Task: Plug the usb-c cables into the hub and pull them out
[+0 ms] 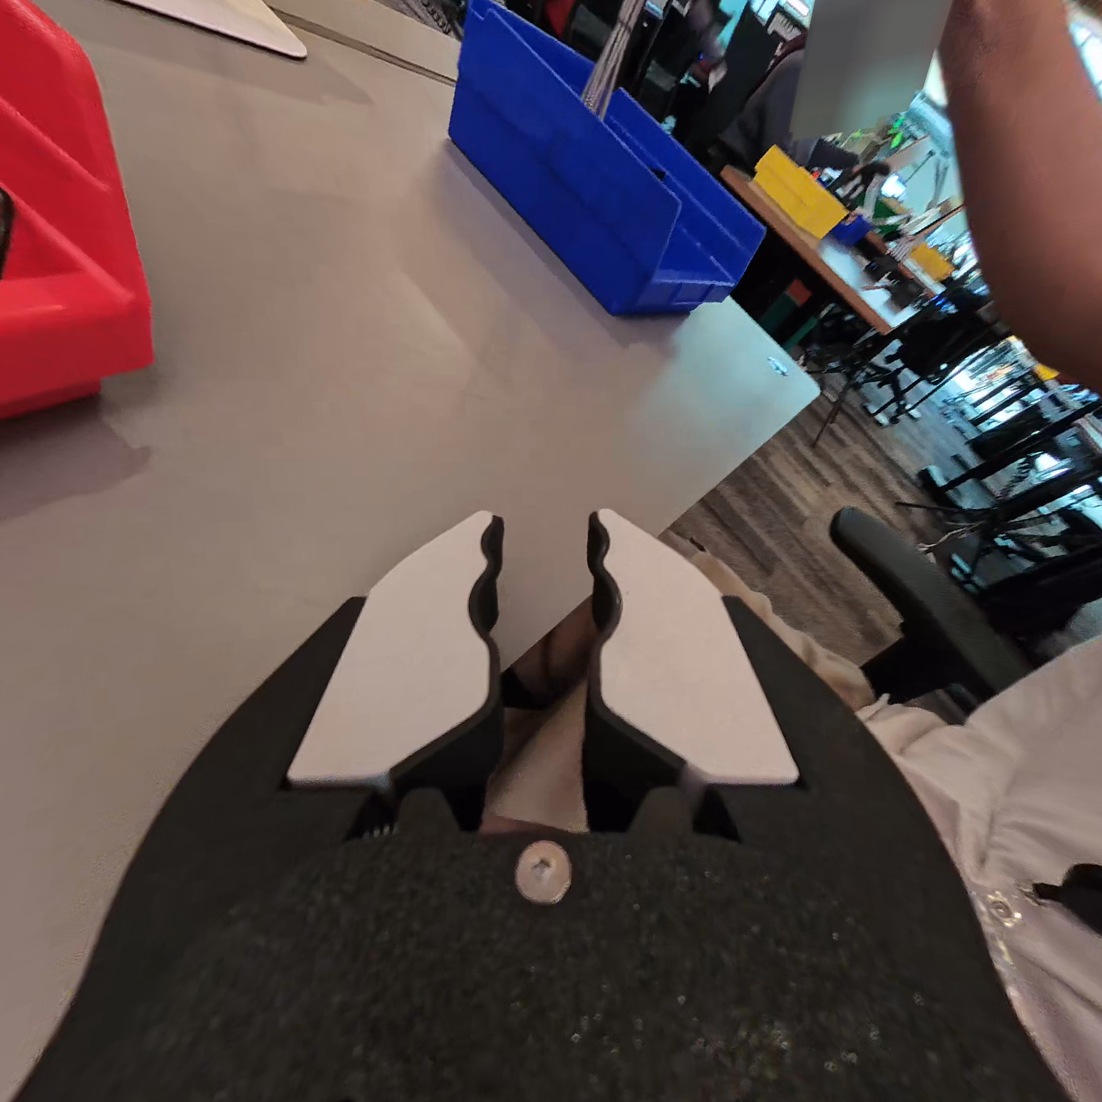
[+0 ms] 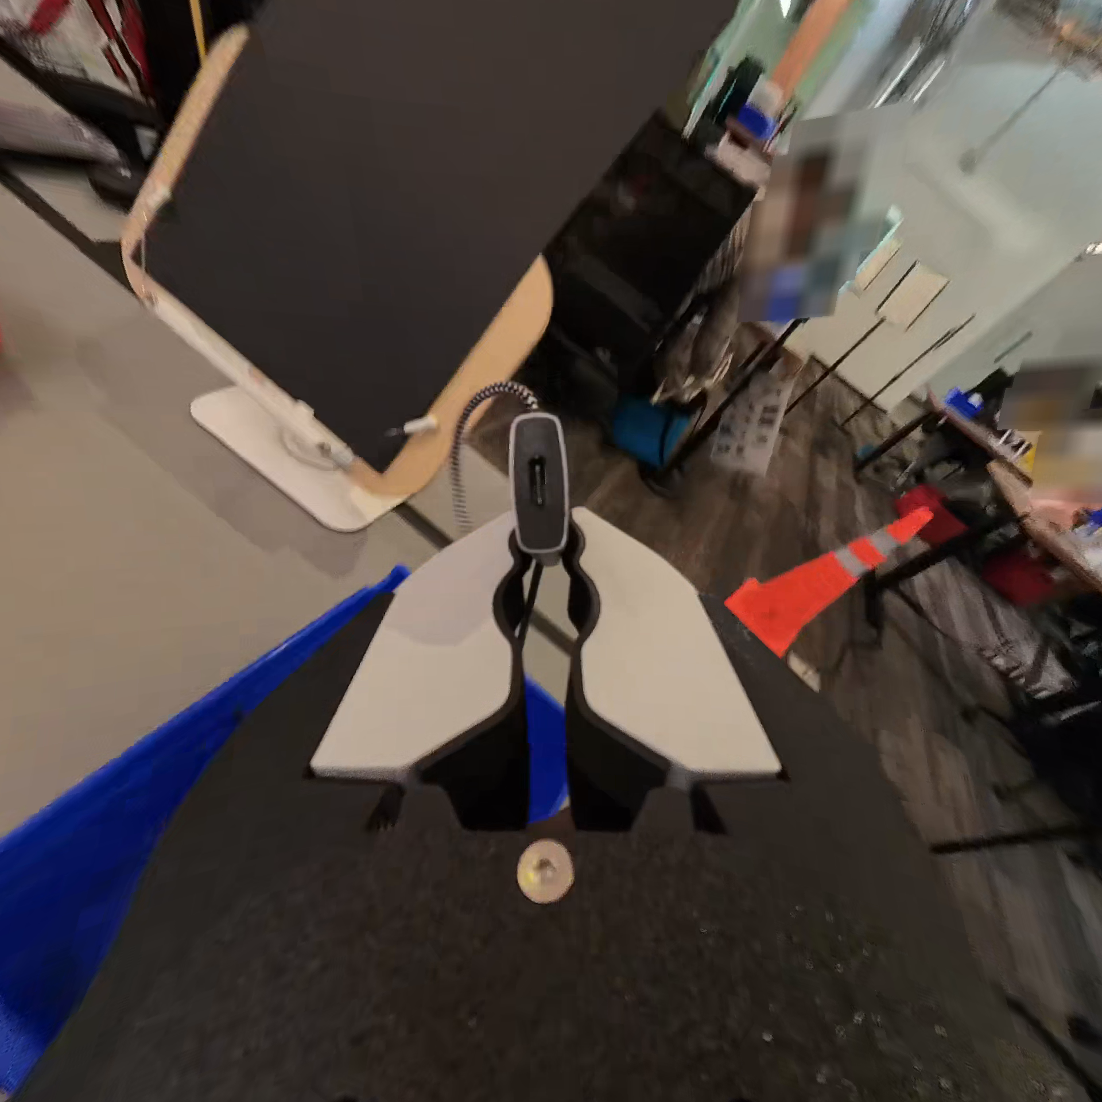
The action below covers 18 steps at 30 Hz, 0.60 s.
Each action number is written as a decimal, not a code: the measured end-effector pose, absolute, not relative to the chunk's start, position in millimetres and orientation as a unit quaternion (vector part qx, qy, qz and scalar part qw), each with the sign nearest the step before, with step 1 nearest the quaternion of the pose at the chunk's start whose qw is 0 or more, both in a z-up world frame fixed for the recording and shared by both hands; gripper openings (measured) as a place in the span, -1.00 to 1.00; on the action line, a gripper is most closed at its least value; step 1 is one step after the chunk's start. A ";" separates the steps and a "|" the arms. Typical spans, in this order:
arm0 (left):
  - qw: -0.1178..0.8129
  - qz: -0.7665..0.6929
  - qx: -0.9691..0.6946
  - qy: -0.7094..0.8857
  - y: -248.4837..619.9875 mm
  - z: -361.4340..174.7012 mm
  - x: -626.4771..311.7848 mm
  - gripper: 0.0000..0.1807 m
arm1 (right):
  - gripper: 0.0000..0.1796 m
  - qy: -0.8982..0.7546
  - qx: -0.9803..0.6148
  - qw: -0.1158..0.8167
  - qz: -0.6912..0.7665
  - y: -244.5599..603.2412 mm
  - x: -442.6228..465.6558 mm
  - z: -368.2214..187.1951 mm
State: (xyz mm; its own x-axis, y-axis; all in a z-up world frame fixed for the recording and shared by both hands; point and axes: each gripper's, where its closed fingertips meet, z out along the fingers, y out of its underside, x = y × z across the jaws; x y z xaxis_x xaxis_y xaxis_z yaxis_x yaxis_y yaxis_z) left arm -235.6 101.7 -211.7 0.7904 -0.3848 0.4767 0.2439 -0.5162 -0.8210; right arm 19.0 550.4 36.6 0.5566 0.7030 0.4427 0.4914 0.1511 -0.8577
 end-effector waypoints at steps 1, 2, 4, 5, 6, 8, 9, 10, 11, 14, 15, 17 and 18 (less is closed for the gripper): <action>0.490 -0.327 -0.807 0.041 102.2 -210.8 -236.0 -0.71 | -0.89 -0.458 -0.659 0.589 0.094 554.5 17.9 18.2; 0.490 -0.328 -0.807 0.041 102.7 -210.5 -236.5 -0.71 | -0.89 -0.453 -0.672 0.578 0.098 558.8 16.6 1.8; 0.489 -0.320 -0.810 0.048 103.8 -211.5 -237.3 -0.71 | -0.90 -0.443 -0.703 0.541 0.128 563.8 8.8 -31.2; 0.488 -0.314 -0.813 0.051 104.4 -212.6 -237.8 -0.71 | -0.90 -0.441 -0.720 0.513 0.154 563.4 1.9 -49.4; 0.486 -0.309 -0.816 0.054 104.6 -214.2 -238.0 -0.71 | -0.90 -0.439 -0.735 0.487 0.174 563.5 -3.9 -66.5; 0.484 -0.303 -0.819 0.056 105.1 -216.5 -238.5 -0.71 | -0.89 -0.422 -0.768 0.446 0.181 572.0 -5.7 -96.4; 0.481 -0.305 -0.820 0.056 104.8 -217.2 -238.2 -0.71 | -0.89 -0.413 -0.787 0.421 0.180 576.5 -4.0 -112.3; 0.478 -0.307 -0.821 0.056 104.3 -218.0 -237.8 -0.71 | -0.89 -0.411 -0.807 0.383 0.183 577.4 -2.6 -131.3; 0.477 -0.308 -0.822 0.055 104.1 -218.8 -238.1 -0.71 | -0.90 -0.416 -0.826 0.334 0.181 575.1 -0.2 -152.9; 0.466 -0.304 -0.829 0.060 102.5 -224.3 -238.3 -0.71 | -0.88 -0.437 -0.844 0.266 0.160 575.1 0.5 -193.3; 0.463 -0.300 -0.832 0.060 102.3 -226.6 -238.8 -0.71 | -0.88 -0.426 -0.853 0.251 0.167 577.0 -2.7 -199.7; 0.459 -0.291 -0.837 0.063 102.5 -230.3 -239.4 -0.71 | -0.88 -0.426 -0.860 0.229 0.161 580.6 -9.5 -215.6; 0.455 -0.290 -0.839 0.064 102.3 -231.8 -239.0 -0.71 | -0.89 -0.434 -0.858 0.215 0.172 577.3 -17.4 -224.1</action>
State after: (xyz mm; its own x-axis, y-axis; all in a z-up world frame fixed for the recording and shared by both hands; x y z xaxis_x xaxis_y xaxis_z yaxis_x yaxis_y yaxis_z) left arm -239.0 102.3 -231.8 0.8232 -0.3719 0.4290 0.1571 -0.5770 -0.8015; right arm -17.4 577.3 -224.1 0.5638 0.8188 -0.1087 0.6705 -0.5305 -0.5186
